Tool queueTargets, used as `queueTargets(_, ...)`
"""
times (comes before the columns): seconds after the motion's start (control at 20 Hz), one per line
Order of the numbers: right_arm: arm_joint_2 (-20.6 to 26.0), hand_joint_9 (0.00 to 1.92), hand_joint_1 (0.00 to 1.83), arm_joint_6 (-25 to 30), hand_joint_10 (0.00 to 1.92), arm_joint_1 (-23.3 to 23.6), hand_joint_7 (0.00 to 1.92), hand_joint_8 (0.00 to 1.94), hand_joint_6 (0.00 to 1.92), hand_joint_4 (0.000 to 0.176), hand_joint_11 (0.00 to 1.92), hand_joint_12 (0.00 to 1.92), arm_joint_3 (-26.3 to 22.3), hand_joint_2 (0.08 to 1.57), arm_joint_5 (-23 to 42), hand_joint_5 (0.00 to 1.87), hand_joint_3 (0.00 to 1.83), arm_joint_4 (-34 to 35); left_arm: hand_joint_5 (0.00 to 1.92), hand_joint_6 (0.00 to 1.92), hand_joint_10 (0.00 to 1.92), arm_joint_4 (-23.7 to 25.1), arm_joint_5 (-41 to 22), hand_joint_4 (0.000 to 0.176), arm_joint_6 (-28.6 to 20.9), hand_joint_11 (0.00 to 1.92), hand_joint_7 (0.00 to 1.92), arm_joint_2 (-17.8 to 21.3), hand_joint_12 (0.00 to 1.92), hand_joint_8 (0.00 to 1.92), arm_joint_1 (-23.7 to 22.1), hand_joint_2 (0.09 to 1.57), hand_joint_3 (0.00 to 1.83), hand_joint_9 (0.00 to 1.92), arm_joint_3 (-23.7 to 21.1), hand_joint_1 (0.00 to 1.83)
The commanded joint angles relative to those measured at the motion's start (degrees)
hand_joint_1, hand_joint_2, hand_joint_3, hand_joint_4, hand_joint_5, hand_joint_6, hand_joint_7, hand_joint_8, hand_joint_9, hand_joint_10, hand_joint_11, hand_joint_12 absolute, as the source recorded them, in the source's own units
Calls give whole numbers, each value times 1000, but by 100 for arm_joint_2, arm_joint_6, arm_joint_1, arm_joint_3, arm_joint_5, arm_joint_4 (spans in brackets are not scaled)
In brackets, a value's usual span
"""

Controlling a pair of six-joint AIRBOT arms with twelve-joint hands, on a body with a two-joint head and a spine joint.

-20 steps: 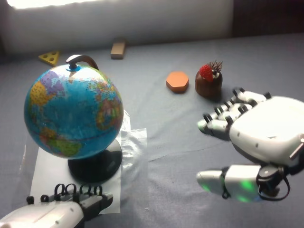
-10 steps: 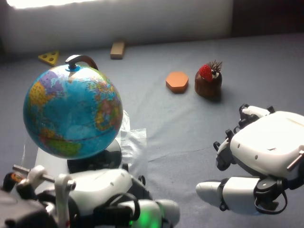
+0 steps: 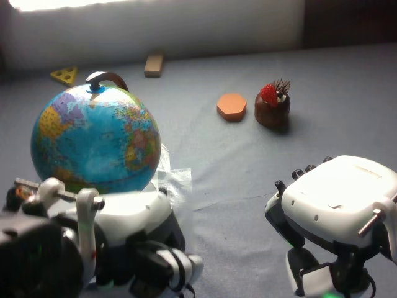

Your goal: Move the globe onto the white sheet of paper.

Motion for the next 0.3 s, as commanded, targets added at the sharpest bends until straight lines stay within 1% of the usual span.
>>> queueTargets(0.0, 11, 1302, 955, 18, 1921, 42, 1224, 1941, 1921, 0, 1394, 1921, -21, 817, -138, 747, 1178, -333, 958, 1914, 1921, 180, 37, 0, 133, 1055, 1014, 13, 1921, 1921, -106, 1450, 6, 1151, 13, 696)
queueTargets(0.25, 30, 1316, 952, 20, 1921, 73, 1229, 1941, 1921, 0, 1386, 1921, -21, 817, -139, 747, 1178, -334, 957, 1921, 1921, 132, 36, 0, 197, 1065, 1009, 2, 1921, 1921, -178, 1461, 7, 1137, -29, 687)
